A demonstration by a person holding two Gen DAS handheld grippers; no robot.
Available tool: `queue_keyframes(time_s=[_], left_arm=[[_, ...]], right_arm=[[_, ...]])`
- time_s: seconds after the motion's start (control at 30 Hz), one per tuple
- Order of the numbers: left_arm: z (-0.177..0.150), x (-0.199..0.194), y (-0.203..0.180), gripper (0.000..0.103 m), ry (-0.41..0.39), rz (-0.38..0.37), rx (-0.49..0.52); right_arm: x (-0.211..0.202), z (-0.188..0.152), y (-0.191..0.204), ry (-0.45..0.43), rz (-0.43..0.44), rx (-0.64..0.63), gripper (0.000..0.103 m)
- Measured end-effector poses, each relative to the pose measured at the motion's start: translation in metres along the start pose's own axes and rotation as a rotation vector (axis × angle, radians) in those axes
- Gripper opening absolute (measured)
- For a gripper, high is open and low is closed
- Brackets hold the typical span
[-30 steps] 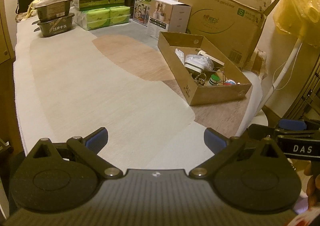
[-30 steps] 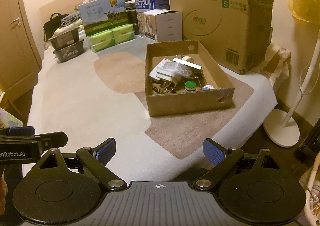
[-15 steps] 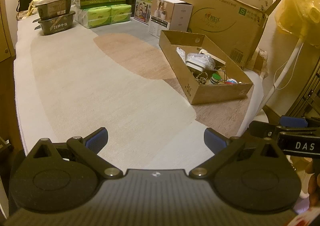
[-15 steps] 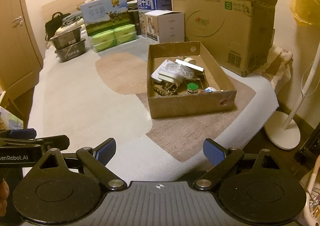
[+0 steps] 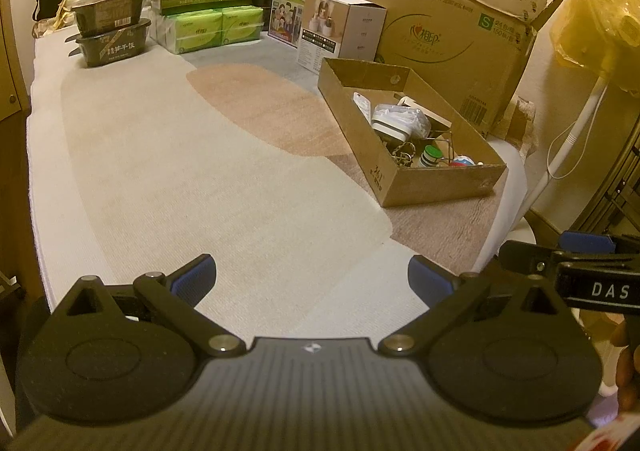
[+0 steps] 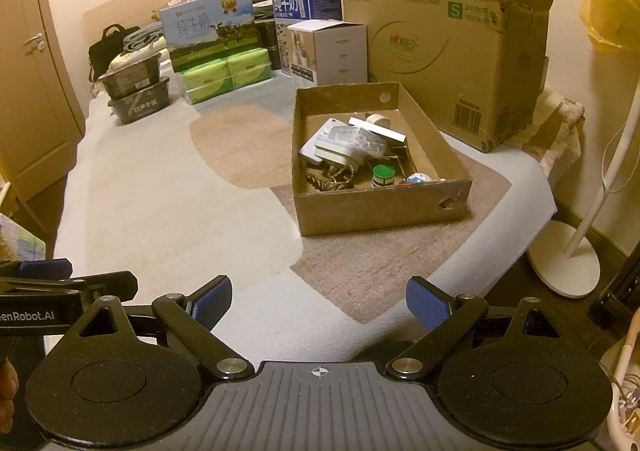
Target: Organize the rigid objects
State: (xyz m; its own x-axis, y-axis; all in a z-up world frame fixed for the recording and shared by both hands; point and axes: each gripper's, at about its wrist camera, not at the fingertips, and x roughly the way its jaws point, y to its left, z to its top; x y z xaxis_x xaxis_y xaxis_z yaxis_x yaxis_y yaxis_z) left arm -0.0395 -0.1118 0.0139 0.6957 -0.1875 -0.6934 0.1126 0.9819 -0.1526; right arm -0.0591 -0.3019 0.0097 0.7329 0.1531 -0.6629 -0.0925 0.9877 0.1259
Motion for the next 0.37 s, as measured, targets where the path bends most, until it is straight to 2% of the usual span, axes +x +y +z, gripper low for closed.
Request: queue_keyframes(time_s=[0.37], left_arm=[[-0.0042,0.004,-0.0021,0.102,-0.005,-0.012,-0.007]], right_arm=[[0.0008,-0.0018,-0.0004,0.004,0.001,0.002,0.093]])
